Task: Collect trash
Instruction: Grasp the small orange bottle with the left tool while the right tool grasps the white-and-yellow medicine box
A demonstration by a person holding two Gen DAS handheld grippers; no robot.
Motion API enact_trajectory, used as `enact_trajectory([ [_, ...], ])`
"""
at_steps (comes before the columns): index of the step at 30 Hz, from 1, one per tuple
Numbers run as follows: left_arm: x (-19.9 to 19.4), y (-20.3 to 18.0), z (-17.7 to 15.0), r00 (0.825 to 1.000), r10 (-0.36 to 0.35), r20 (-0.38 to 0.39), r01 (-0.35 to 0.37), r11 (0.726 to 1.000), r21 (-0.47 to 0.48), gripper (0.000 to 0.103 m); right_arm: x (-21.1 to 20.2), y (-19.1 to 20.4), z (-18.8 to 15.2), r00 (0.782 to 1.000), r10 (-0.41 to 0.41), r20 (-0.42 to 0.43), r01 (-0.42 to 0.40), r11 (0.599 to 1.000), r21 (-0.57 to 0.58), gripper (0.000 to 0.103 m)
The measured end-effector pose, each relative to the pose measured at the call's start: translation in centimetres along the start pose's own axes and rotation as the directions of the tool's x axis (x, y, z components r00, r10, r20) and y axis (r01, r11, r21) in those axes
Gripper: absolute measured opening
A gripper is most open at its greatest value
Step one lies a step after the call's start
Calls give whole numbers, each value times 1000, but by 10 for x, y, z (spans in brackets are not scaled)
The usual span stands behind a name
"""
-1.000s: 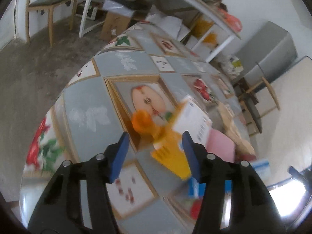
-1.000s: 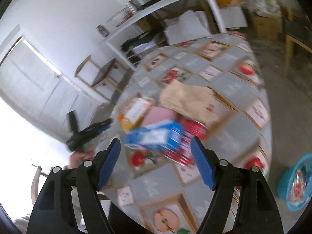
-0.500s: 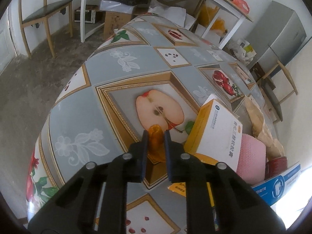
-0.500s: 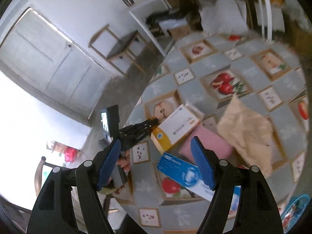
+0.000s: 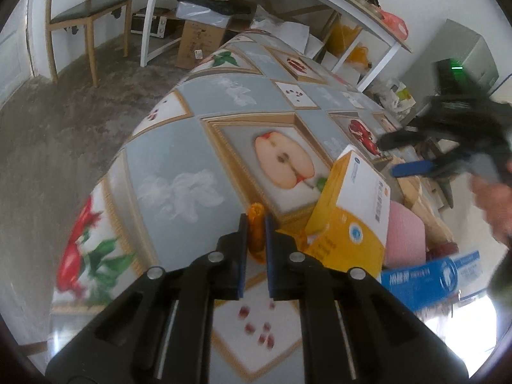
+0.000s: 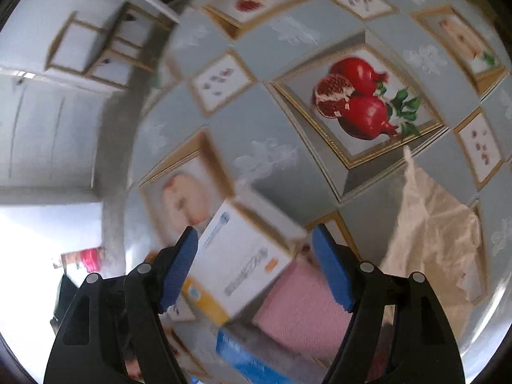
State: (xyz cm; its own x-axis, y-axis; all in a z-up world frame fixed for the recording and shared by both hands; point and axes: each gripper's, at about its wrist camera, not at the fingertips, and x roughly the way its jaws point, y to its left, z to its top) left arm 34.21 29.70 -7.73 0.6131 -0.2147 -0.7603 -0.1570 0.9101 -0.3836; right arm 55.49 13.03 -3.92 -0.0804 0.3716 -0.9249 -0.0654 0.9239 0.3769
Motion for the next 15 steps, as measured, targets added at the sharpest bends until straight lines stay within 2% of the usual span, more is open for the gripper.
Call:
enact_trajectory([
  [2, -10, 4, -6, 1000, -9, 6, 9, 1000, 6, 8, 11, 2, 5, 1000, 8, -12, -8, 1000, 10, 72],
  [4, -16, 6, -10, 1000, -15, 6, 15, 1000, 10, 8, 18, 11, 5, 998, 50, -26, -50, 999, 4, 72],
  [7, -26, 13, -16, 1000, -16, 12, 16, 1000, 10, 8, 26, 34, -1, 982, 181, -54, -183, 983, -33, 72],
  [10, -31, 20, -19, 1000, -10, 18, 10, 1000, -5, 8, 26, 54, -7, 969, 238, -60, -243, 966, -88, 72],
  [12, -34, 26, -22, 1000, -10, 20, 10, 1000, -23, 8, 23, 67, -12, 973, 223, -58, -229, 965, -125, 72],
  [15, -40, 32, -26, 999, -15, 33, 16, 999, -43, 8, 22, 74, -20, 993, 110, -31, -113, 983, -144, 72],
])
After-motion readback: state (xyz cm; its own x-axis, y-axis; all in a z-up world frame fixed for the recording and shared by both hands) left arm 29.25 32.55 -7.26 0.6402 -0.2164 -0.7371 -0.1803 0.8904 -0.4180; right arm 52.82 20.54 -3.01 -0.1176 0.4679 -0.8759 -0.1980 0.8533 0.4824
